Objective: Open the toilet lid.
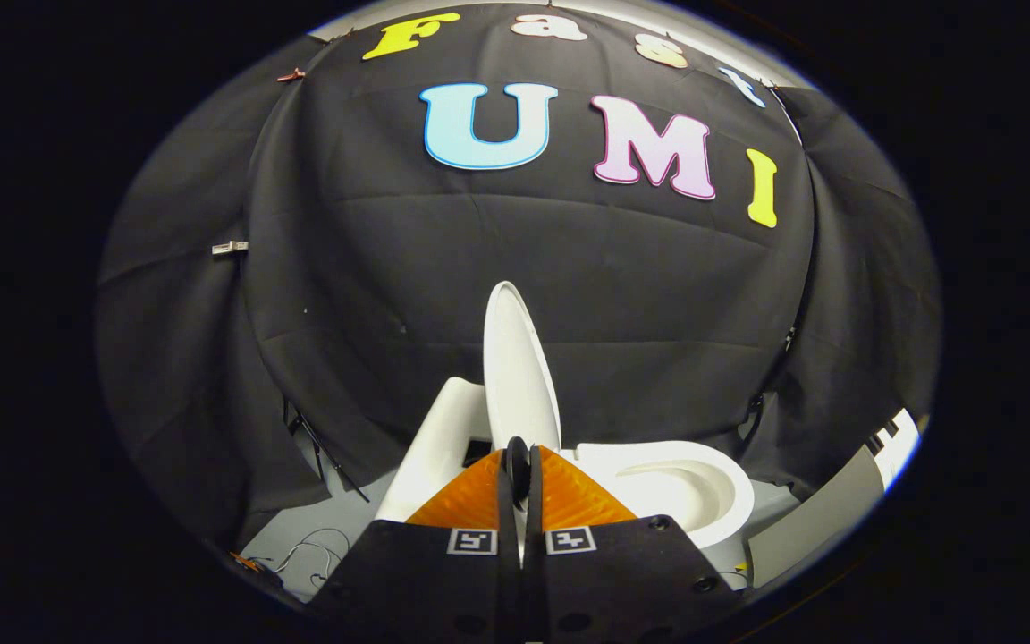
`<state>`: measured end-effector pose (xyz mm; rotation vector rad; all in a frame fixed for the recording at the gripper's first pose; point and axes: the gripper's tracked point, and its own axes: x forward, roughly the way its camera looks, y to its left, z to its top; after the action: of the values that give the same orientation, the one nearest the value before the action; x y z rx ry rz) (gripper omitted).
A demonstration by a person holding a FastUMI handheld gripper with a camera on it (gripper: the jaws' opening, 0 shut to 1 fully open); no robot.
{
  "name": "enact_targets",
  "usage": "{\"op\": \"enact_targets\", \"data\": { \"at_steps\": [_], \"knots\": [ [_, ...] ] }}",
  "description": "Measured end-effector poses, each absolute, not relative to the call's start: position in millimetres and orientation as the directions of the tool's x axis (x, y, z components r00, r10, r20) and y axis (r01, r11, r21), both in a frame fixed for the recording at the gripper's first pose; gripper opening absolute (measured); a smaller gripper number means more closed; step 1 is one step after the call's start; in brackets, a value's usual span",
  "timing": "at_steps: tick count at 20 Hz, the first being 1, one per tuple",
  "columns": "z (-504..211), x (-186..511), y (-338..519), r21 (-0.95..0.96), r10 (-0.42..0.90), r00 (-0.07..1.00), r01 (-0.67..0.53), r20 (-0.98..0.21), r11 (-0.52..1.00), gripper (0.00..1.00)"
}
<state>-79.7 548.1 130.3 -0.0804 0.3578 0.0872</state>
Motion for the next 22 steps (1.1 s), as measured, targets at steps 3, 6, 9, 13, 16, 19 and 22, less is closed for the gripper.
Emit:
{"op": "enact_targets", "data": {
  "at_steps": [3,6,9,13,16,19,22],
  "knots": [
    [132,-81,547,-0.059,0.081,0.937,-0.107,-0.339,0.993,0.07],
    [135,-82,568,0.022,0.192,0.924,-0.196,-0.331,0.98,0.26],
    [144,-79,562,0.015,0.197,0.933,-0.202,-0.302,0.979,0.99],
    [142,-76,560,-0.005,0.202,0.933,-0.213,-0.298,0.977,0.99],
    [145,-79,556,0.017,0.212,0.937,-0.216,-0.278,0.976,0.99],
    [143,-85,552,0.021,0.227,0.934,-0.231,-0.277,0.973,0.99],
    [153,-87,547,0.032,0.246,0.939,-0.246,-0.241,0.969,0.99]
  ]
}}
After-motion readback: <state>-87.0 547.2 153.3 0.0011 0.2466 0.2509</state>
